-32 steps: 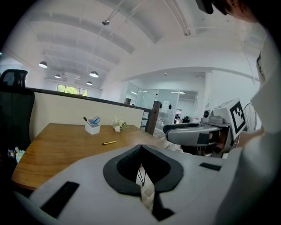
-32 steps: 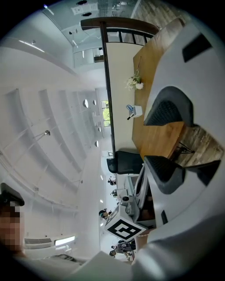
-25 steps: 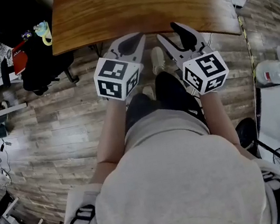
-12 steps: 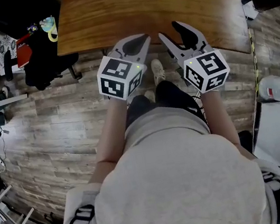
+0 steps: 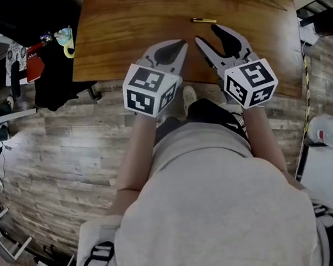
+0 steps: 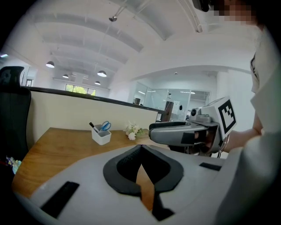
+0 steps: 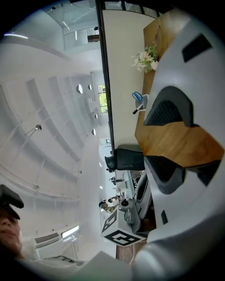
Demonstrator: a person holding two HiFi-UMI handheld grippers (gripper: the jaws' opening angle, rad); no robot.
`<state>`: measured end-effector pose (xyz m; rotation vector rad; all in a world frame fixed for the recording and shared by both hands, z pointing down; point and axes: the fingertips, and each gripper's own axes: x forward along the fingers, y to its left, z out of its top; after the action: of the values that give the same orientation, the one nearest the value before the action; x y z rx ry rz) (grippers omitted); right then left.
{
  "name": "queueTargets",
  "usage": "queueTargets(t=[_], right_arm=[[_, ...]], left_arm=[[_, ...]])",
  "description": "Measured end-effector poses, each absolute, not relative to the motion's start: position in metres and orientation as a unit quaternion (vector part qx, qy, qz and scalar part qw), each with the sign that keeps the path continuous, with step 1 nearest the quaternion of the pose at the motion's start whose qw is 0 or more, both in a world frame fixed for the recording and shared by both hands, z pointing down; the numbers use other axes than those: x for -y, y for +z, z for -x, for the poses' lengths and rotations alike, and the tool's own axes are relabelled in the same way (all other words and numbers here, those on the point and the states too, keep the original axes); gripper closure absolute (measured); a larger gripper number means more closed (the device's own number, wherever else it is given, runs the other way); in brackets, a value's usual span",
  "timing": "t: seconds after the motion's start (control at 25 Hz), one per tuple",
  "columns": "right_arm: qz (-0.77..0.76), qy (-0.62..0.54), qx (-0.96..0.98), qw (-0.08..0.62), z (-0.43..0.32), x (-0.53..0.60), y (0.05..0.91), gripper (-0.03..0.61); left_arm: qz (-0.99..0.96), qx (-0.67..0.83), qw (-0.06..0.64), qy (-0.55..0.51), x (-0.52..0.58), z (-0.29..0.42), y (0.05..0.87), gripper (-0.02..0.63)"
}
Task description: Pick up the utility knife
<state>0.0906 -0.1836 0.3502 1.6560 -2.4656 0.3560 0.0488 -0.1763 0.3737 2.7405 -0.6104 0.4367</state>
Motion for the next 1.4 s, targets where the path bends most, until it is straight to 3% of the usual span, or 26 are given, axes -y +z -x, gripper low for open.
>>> queueTargets(t=[0.56,1.4], right_arm=[[-0.496,0.126,0.855,0.087,-0.137,0.257,0.367,0.371],[-0.439,0.173,0.872,0.127,-0.14,0.279,0.411,0.373]], left_arm=[[-0.935,0.274,0.177,0.143,0.254,-0.09,0.389,0.598],[-0.913,0.29,0.226,0.174,0.276,-0.087,0.433,0.598]])
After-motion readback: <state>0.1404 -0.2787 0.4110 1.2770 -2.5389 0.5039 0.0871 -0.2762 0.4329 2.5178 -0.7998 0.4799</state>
